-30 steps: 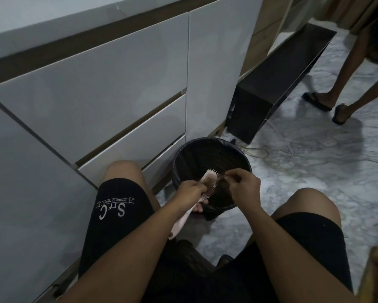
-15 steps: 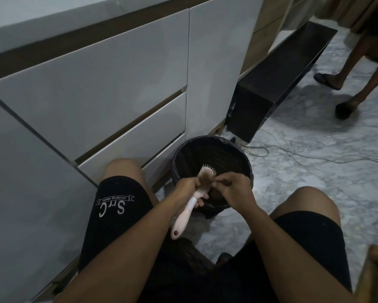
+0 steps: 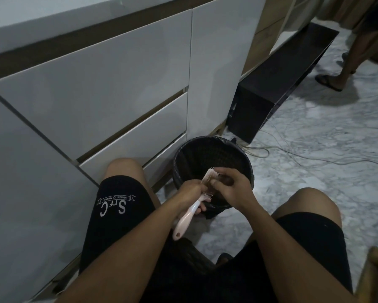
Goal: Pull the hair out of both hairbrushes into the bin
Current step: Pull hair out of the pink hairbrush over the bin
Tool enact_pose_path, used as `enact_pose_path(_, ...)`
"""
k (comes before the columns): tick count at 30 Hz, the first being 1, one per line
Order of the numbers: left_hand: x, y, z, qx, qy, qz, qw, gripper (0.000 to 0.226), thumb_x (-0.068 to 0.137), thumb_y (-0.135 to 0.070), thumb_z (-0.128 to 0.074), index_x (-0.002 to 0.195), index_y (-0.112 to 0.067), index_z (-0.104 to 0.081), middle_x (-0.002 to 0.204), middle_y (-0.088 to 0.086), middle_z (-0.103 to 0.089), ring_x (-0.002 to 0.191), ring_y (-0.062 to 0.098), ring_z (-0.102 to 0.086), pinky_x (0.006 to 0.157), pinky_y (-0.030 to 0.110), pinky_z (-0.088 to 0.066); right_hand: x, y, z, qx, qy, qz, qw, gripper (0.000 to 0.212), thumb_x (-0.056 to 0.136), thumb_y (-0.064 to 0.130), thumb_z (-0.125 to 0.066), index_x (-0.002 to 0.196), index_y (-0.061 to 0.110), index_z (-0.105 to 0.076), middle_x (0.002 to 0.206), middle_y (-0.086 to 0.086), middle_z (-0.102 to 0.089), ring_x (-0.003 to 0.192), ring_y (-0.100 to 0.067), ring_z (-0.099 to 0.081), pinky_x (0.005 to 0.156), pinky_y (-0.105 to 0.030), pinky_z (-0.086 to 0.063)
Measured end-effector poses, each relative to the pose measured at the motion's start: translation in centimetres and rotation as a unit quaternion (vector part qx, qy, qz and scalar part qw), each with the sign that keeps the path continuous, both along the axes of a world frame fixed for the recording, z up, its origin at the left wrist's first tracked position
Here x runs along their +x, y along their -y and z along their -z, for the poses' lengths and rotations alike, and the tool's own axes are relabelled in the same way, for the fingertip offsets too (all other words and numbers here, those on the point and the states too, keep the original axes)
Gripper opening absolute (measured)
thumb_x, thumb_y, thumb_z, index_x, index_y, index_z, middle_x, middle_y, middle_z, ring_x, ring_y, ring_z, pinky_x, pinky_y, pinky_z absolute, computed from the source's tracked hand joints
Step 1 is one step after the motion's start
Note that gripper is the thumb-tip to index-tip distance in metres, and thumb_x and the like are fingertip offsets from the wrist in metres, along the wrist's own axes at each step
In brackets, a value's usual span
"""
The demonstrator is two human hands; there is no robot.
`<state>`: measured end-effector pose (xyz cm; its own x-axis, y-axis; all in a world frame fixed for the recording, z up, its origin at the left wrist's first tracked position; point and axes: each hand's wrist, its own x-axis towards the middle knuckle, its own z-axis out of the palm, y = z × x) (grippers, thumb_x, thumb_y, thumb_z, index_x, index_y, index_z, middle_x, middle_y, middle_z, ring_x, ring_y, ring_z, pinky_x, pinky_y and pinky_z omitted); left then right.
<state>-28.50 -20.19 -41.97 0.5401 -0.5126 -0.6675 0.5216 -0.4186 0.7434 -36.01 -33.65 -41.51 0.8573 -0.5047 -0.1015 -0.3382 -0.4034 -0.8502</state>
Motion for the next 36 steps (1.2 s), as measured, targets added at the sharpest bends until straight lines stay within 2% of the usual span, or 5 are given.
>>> enact_pose_path(12,0.2,0.0,0.8,0.003,0.069,-0.026,0.997,0.021,0.095,-0.013,-0.049,0.112,-0.005,-0.060,0.080,0.014,-0.059,0.045,0.016,-0.048,0.037,0.021,-0.036,0.0,0.9,-0.3,-0.021,-0.011,0.146,0.989,0.014,0.088,0.010,-0.065,0.096,0.015,-0.075,0.093,0.003,-0.069,0.088,-0.009,-0.058,0.072,-0.008,-0.037)
enact_pose_path(19,0.1,0.1,0.5,-0.018,0.040,-0.034,0.998,0.021,0.092,-0.015,-0.051,0.109,-0.007,-0.062,0.076,0.014,-0.062,0.043,0.016,-0.050,0.038,0.021,-0.037,-0.2,0.4,-0.5,0.061,-0.009,0.029,0.998,0.035,0.081,0.005,-0.071,0.113,0.020,-0.069,0.099,0.006,-0.070,0.094,-0.004,-0.064,0.081,-0.016,-0.051)
enact_pose_path(22,0.0,0.0,0.2,-0.029,0.030,-0.027,0.999,0.022,0.088,-0.019,-0.059,0.106,-0.009,-0.065,0.074,0.011,-0.064,0.043,0.016,-0.051,0.039,0.022,-0.037,-0.2,0.0,-0.4,0.034,-0.012,-0.014,0.999,0.026,0.081,0.003,-0.072,0.102,0.018,-0.074,0.091,0.011,-0.071,0.088,0.004,-0.065,0.076,-0.007,-0.048)
enact_pose_path(31,-0.2,-0.7,0.8,0.025,0.160,0.033,0.986,0.028,0.085,-0.027,-0.066,0.111,-0.016,-0.066,0.076,0.007,-0.071,0.035,0.012,-0.052,0.035,0.021,-0.037,-0.1,0.2,-0.7,0.059,-0.039,0.029,0.997,0.014,0.082,0.009,-0.074,0.080,0.023,-0.074,0.063,0.003,-0.068,0.062,-0.011,-0.065,0.066,-0.024,-0.054)
enact_pose_path(36,-0.1,-0.6,0.6,0.051,0.180,0.007,0.982,0.021,0.087,-0.024,-0.056,0.102,-0.016,-0.068,0.069,0.006,-0.070,0.032,0.013,-0.052,0.033,0.020,-0.036,0.0,0.9,-0.8,0.037,-0.025,0.107,0.993,0.013,0.085,0.005,-0.068,0.088,0.017,-0.075,0.083,0.001,-0.072,0.072,-0.010,-0.066,0.066,-0.021,-0.052)
